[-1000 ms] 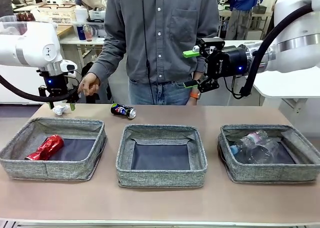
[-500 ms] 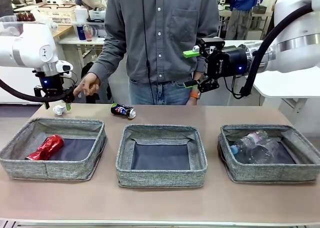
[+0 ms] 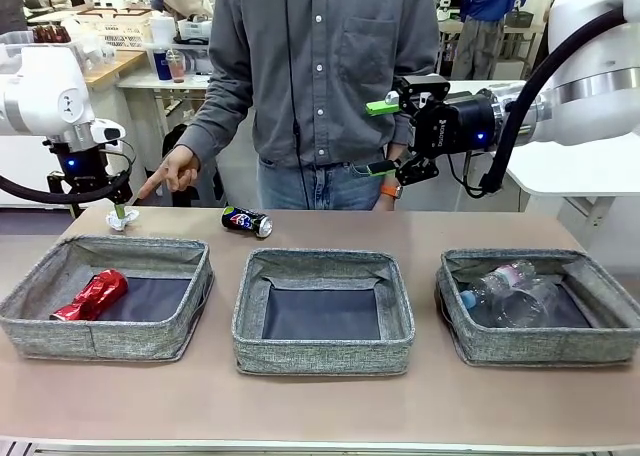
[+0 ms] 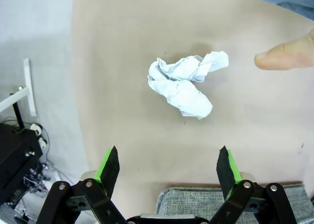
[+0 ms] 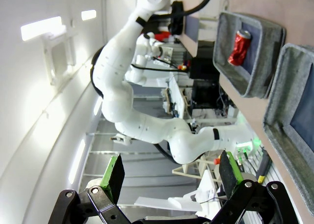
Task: Sort the waste into the appropriate baskets.
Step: Pick up the waste item pointed out by the person.
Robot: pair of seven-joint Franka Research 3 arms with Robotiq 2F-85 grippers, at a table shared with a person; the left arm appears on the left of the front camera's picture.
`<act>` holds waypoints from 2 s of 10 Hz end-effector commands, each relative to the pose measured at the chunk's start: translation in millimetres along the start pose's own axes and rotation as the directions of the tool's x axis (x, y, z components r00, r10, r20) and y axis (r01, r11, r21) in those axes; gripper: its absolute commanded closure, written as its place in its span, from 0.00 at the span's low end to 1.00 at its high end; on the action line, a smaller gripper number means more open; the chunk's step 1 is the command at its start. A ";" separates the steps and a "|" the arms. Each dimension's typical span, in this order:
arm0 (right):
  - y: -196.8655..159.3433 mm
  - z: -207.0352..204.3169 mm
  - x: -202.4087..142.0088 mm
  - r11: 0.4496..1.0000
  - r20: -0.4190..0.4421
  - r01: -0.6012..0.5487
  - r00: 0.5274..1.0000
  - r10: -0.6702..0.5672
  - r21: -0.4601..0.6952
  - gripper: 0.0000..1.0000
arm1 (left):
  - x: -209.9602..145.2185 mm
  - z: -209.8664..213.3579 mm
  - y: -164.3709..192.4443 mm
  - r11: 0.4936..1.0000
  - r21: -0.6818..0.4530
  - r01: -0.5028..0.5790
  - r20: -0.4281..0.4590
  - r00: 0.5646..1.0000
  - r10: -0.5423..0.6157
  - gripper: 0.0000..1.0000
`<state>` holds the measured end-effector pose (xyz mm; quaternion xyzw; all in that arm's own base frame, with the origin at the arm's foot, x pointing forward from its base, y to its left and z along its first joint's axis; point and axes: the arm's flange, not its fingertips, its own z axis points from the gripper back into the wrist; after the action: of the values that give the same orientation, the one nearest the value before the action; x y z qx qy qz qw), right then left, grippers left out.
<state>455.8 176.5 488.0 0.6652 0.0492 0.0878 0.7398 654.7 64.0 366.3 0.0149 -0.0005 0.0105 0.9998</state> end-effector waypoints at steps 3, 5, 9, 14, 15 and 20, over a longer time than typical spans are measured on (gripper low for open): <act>0.4 -1.7 -1.0 1.000 0.010 -0.015 1.000 0.015 -0.001 0.00 | 0.9 3.8 -3.4 0.999 -0.029 0.034 0.119 0.992 -0.030 0.00; 0.4 -1.7 -1.0 1.000 0.010 -0.015 1.000 0.015 -0.001 0.00 | 1.5 11.6 -6.9 0.998 -0.041 0.037 0.181 0.983 -0.029 0.00; 0.4 -1.7 -1.0 1.000 0.010 -0.015 1.000 0.015 -0.001 0.00 | 5.0 13.4 -10.1 0.999 -0.040 0.034 0.188 0.982 -0.026 0.00; 0.4 -1.7 -1.0 1.000 0.010 -0.015 1.000 0.015 -0.001 0.00 | 22.3 6.9 -4.5 0.999 -0.039 0.025 0.215 0.976 -0.016 0.00; 0.4 -1.7 -1.0 1.000 0.010 -0.015 1.000 0.015 -0.001 0.00 | 24.6 6.8 -3.6 0.999 -0.042 0.021 0.216 0.976 -0.011 0.00; 0.4 -1.7 -1.0 1.000 0.010 -0.015 1.000 0.015 -0.001 0.00 | 37.0 -6.0 -0.2 0.999 -0.043 0.016 0.184 0.983 -0.008 0.00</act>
<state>455.8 176.5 488.0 0.6652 0.0492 0.0879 0.7398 683.2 59.6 359.5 0.0069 -0.0965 0.0073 0.9953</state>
